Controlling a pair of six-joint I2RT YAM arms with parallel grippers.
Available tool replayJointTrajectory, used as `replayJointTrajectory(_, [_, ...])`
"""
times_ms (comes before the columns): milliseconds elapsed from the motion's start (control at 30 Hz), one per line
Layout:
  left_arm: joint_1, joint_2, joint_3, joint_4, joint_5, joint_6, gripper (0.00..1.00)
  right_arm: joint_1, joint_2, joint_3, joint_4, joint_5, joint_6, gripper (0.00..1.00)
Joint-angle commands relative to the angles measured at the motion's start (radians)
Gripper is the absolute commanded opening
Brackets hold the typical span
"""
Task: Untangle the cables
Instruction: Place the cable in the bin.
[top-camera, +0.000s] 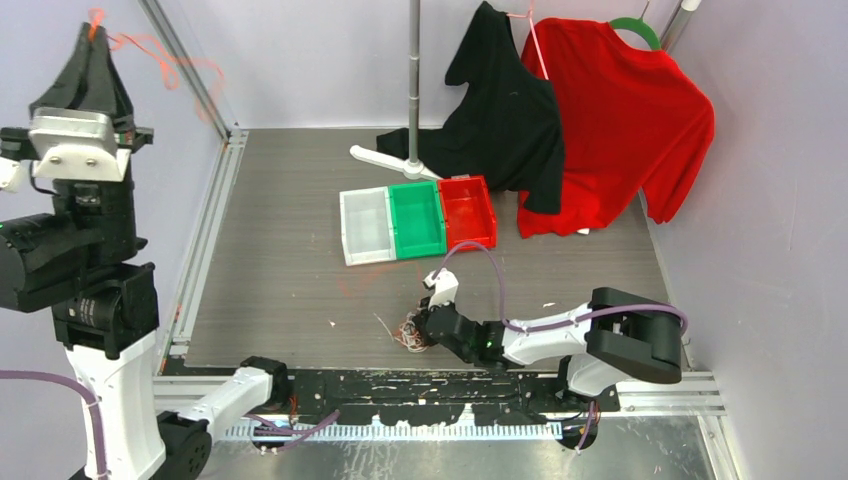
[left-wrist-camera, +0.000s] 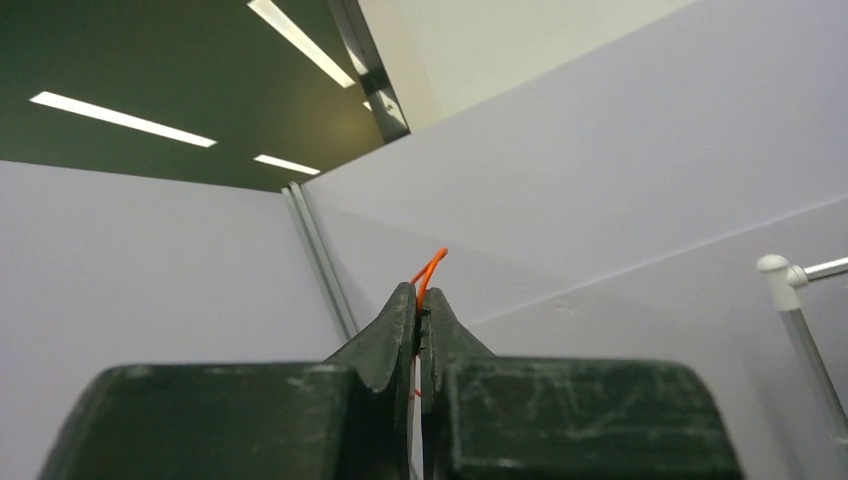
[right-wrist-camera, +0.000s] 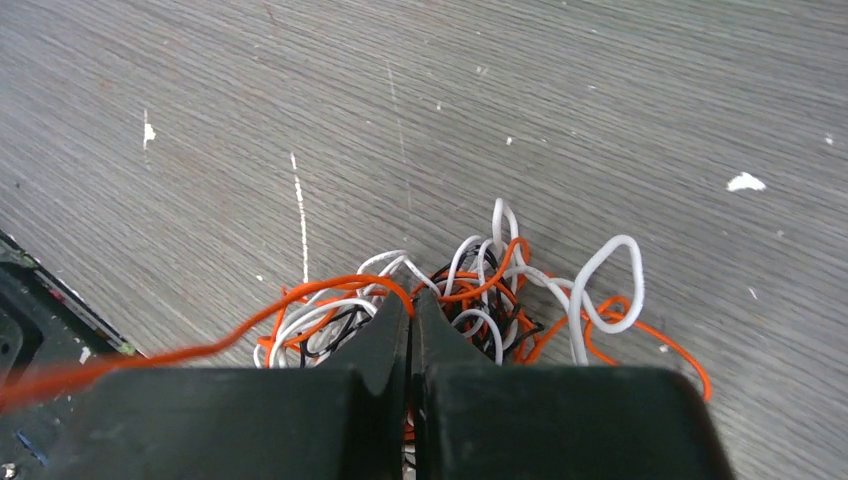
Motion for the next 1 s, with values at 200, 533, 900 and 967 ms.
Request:
replayJointTrajectory(200, [0.004,0.079,0.223,0.036,0.002,0.006,0.0,0.002,-0.077,-0.099,-0.121,0.06,0.101,0.01])
replayJointTrajectory(533, [0.004,-0.046,-0.039,-0.312,0.274,-0.174,0.0,0.002,-0.197,0.14,-0.215,-0.106,0.0,0.25])
replayJointTrajectory(900, [0.004,-0.106,-0.289,-0.501,0.435,-0.361,0.0,-0.186,-0.408,0.283,-0.418,-0.143,0.003,0.71])
replayJointTrajectory(967, [0.005,-0.094,-0.311,-0.506,0.448,-0.39,0.0,-0.317,-0.433,0.286,-0.487,-0.147,0.023,0.7])
